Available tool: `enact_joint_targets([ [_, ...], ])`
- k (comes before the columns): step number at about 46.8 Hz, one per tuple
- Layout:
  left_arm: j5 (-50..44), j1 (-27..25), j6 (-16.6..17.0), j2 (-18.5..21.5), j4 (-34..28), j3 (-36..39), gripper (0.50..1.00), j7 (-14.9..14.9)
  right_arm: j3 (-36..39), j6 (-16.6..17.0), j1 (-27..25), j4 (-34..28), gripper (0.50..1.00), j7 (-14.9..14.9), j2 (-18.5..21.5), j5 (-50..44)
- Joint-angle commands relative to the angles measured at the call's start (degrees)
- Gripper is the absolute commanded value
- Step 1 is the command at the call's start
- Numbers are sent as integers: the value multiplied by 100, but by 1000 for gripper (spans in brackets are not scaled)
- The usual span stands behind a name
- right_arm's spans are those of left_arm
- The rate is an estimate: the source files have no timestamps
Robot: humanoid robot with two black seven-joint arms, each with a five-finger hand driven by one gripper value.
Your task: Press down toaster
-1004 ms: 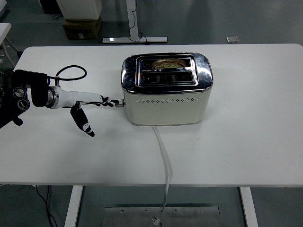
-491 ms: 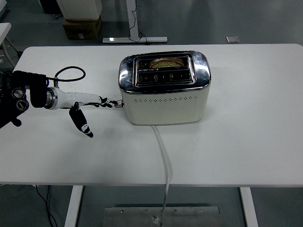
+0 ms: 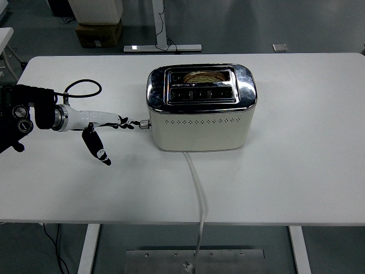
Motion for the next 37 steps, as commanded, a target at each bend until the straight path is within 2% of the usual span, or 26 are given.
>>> enact_joint_targets([
  [1, -17, -4, 7, 5, -4, -2, 1000, -4, 0, 0, 0, 0, 998, 0, 0, 0],
  [17, -96, -39, 7, 66, -21, -20, 1000, -4, 0, 0, 0, 0, 1000, 0, 0, 0],
  [23, -473, -135, 7, 285, -74, -28, 1000, -4, -9, 0, 0, 0, 998, 0, 0, 0],
  [28, -957, -399, 7, 391, -83, -20, 1000, -13, -9, 0, 0, 0, 1000, 0, 0, 0],
  [37, -2186, -1224, 7, 620, -13, -46, 1000, -13, -9, -9, 8, 0, 1000, 0, 0, 0],
])
